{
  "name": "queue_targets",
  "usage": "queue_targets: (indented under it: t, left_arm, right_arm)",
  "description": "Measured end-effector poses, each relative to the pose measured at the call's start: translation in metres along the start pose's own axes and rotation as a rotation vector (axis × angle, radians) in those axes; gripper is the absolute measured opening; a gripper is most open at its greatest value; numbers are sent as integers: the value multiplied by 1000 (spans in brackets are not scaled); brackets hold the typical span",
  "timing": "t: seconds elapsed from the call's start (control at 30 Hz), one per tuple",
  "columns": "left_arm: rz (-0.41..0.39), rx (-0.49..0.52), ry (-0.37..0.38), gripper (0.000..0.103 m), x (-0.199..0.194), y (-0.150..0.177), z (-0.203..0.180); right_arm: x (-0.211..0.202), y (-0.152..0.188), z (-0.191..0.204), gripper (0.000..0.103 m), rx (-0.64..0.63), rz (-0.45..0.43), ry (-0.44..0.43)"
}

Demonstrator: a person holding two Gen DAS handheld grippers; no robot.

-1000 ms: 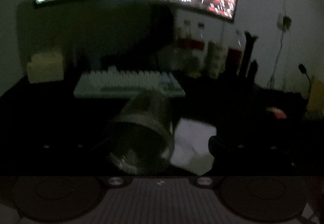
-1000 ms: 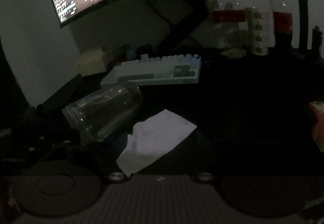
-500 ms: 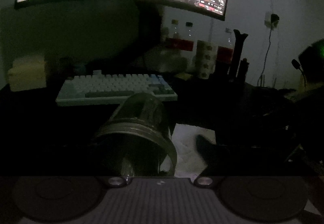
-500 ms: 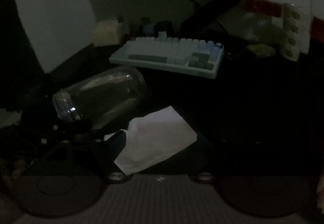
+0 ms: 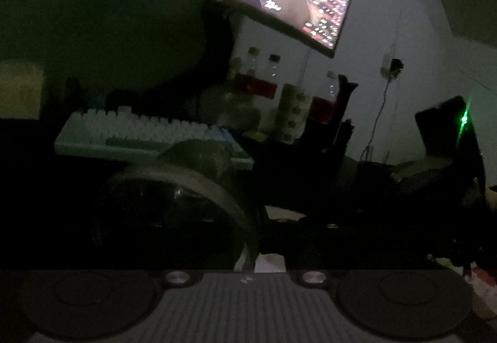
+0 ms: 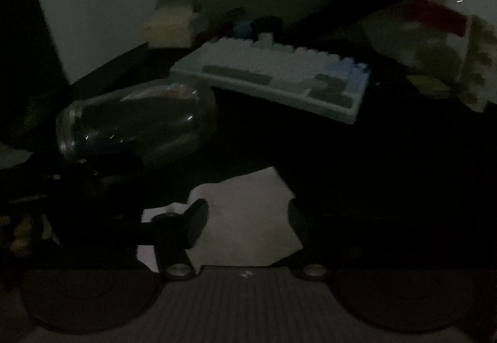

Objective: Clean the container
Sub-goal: 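Grasp the white tissue with the right gripper and lift it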

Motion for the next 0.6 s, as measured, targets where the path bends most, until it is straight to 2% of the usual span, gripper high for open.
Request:
queue_targets:
  t: [0.07, 0.13, 0.17, 0.23, 0.33, 0.37, 0.5, 0.6]
  left_arm:
    - [-5, -3, 6, 11, 1, 2, 4]
    - [7, -7, 8, 11, 2, 3, 7]
    - [13, -9, 8, 11, 3, 4, 8]
    - [36, -25, -7, 13, 5, 7, 13]
    - [36, -37, 10, 16, 6, 12, 20]
    - [37, -38, 9, 16, 6, 12, 20]
    - [37, -30, 7, 17, 6, 13, 21]
    - [26, -12, 0, 15, 6, 15, 20]
  right_arm:
    - [5, -2, 2, 94, -15, 4, 12]
    - [13, -2, 4, 91, -43, 32, 1]
    - [16, -1, 6, 77, -64, 45, -7]
    - [19, 3, 12, 69, -116, 22, 4]
    - [17, 7, 14, 37, -126, -7, 0]
    - [16, 7, 13, 11, -116, -14, 9]
    - [14, 7, 7, 7, -62, -27, 61]
    - [-6, -1, 3, 7, -33, -101, 88]
Point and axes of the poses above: each gripper's, at about its wrist camera, not at the fingertips, and x roughly the way its jaws point, z to its left, y to its underside, the point moved 1 cm from there along x, roughly the way its jaws point, and after that the axes turned 8 degrees about z, right-handed, at the moved point
